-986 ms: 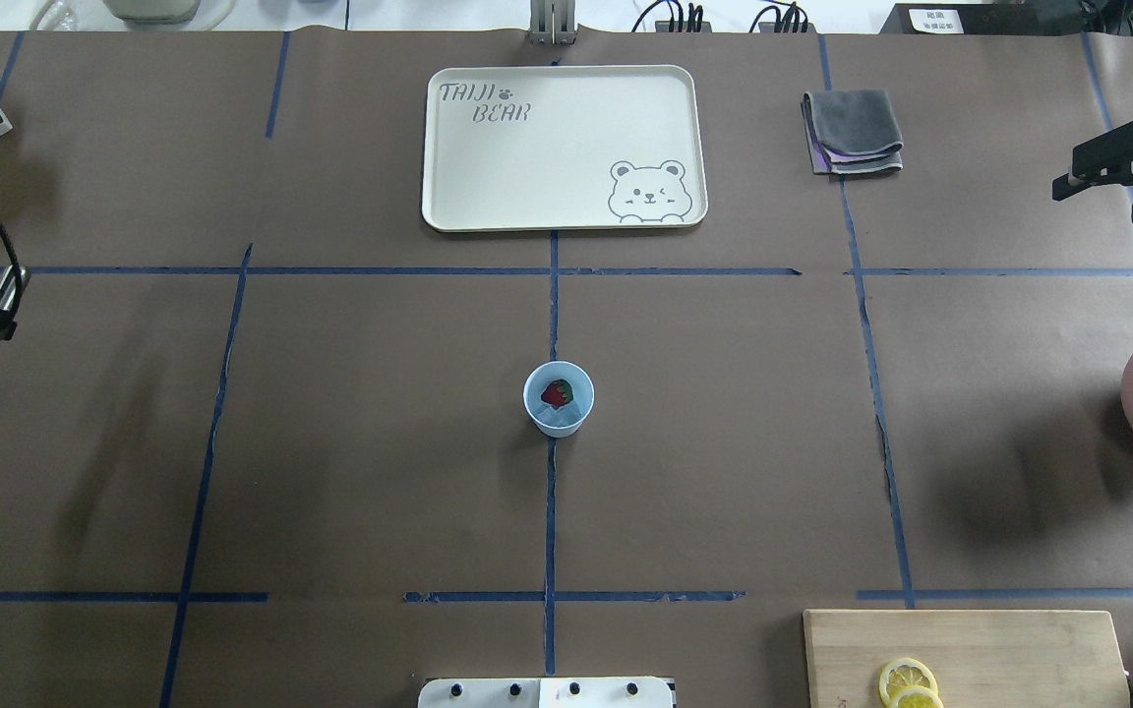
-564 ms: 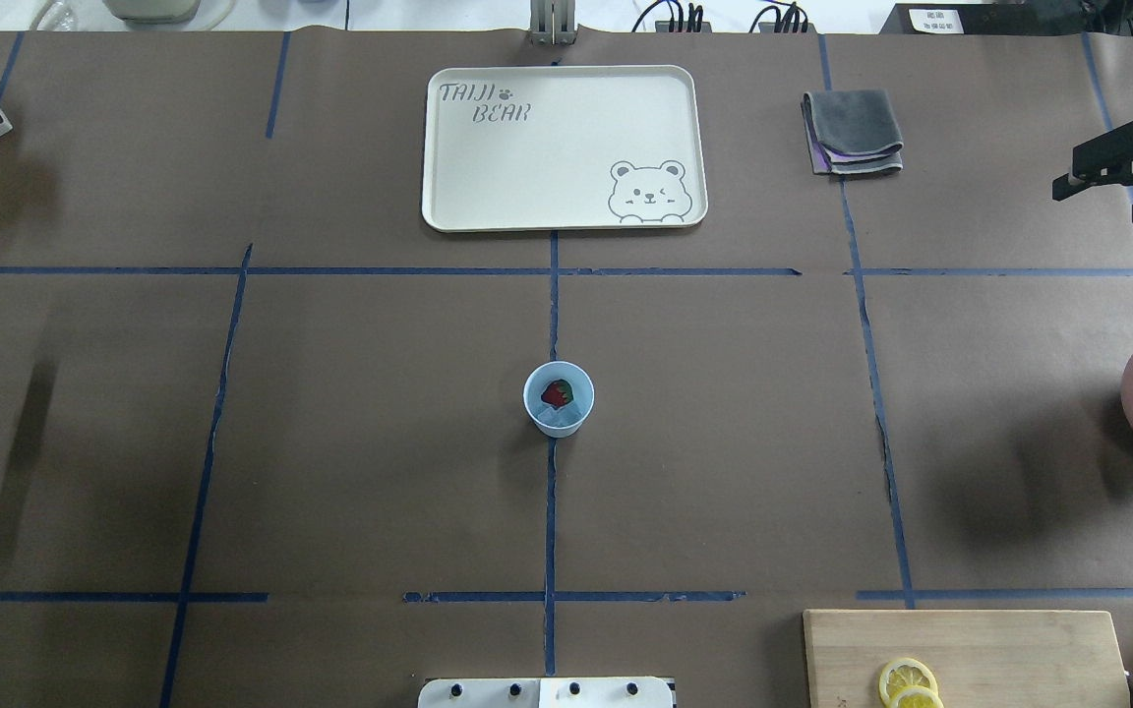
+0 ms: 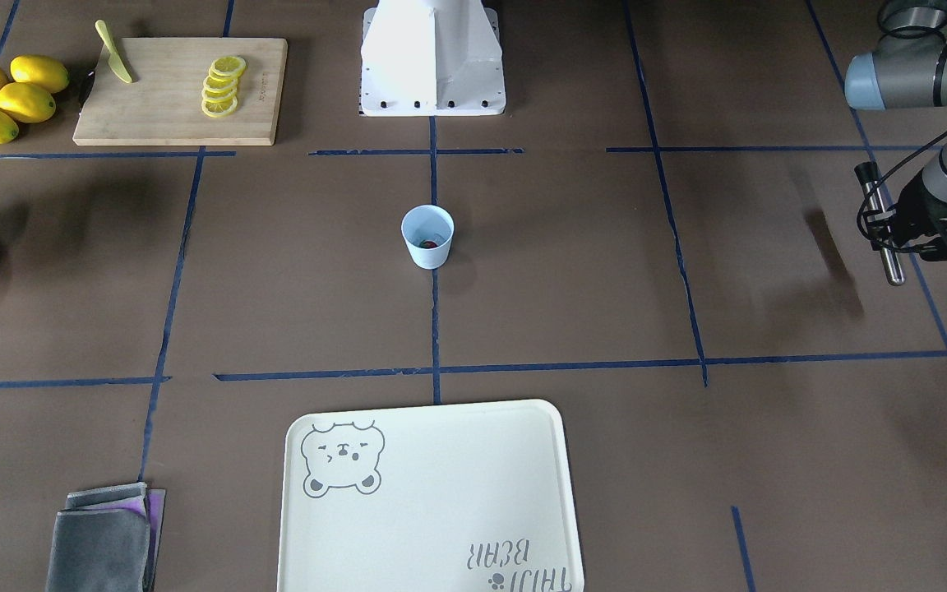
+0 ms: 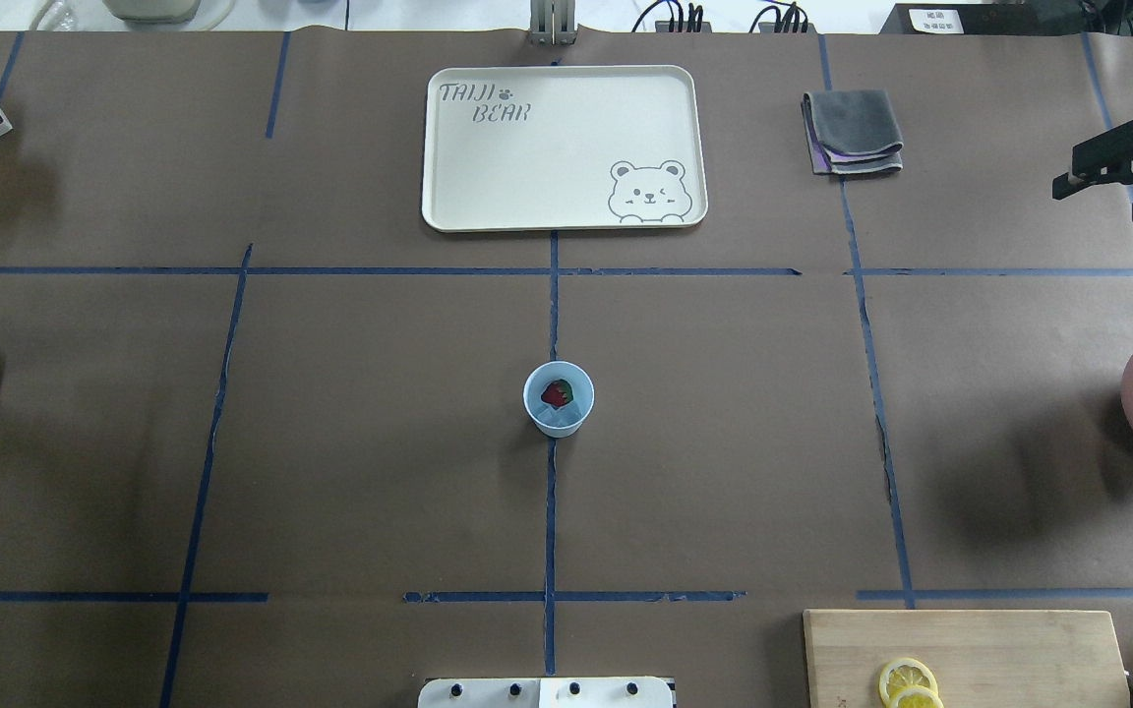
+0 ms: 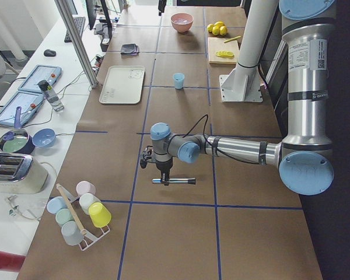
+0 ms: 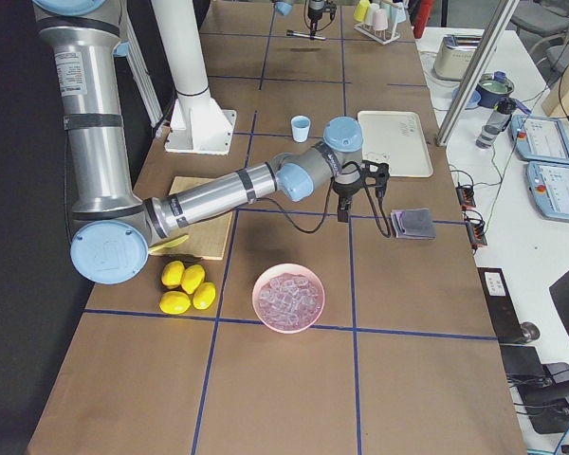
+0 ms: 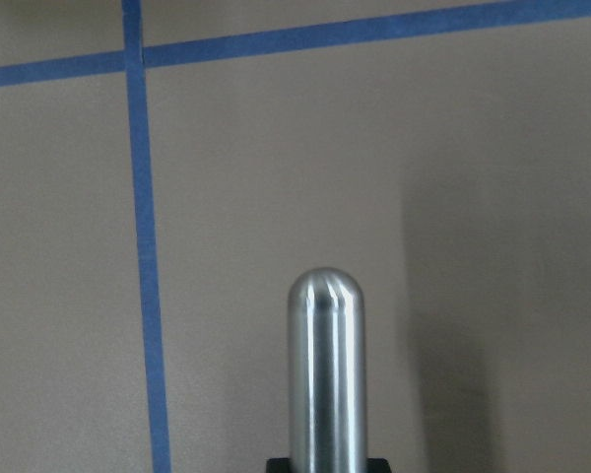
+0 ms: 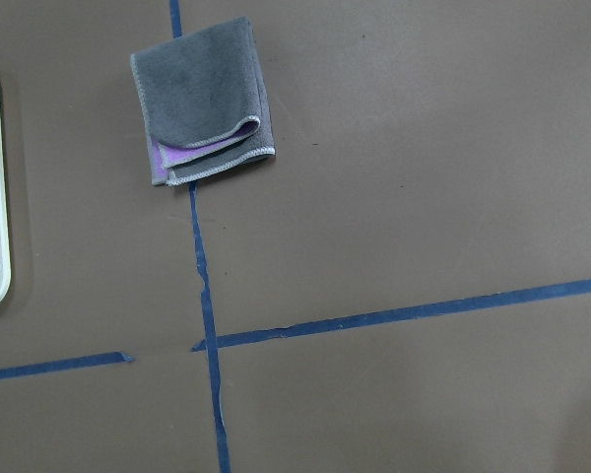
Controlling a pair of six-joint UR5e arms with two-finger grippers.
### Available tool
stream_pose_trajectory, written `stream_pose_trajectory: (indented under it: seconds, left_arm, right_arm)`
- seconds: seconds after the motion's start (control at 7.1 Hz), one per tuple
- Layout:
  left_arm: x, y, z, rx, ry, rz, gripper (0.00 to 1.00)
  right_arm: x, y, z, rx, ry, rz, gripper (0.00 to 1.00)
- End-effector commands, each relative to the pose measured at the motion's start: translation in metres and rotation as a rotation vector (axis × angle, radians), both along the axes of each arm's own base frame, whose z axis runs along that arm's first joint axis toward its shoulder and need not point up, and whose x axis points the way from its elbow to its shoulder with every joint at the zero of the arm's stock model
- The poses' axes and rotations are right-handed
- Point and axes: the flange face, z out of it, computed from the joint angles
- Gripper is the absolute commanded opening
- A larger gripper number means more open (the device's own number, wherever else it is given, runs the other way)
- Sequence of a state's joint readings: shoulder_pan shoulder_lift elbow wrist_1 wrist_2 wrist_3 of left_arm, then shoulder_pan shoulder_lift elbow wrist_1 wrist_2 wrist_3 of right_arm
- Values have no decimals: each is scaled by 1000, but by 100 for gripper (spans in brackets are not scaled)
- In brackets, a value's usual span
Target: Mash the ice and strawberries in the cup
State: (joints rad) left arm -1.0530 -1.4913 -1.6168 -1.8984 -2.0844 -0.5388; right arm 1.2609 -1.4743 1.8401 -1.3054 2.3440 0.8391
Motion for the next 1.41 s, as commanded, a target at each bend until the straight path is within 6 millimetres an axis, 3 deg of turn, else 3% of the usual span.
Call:
stream_pose_trajectory:
  seconds: [0.0,0.85,1.13,1.27]
  left_arm:
    - [3,-4,18,11,5,-1,2]
    - [-5,-6,30,-7,-7,-15,4]
    - [-4,-8,33,-8,-10,-14,9]
    - [-3,-10,42,1,-4,-16,17]
  right_arm:
    - [0,0,0,1,0,0,100]
    - [0,0,0,1,0,0,100]
    - [0,0,0,1,0,0,100]
    - [0,0,0,-1,0,0,100]
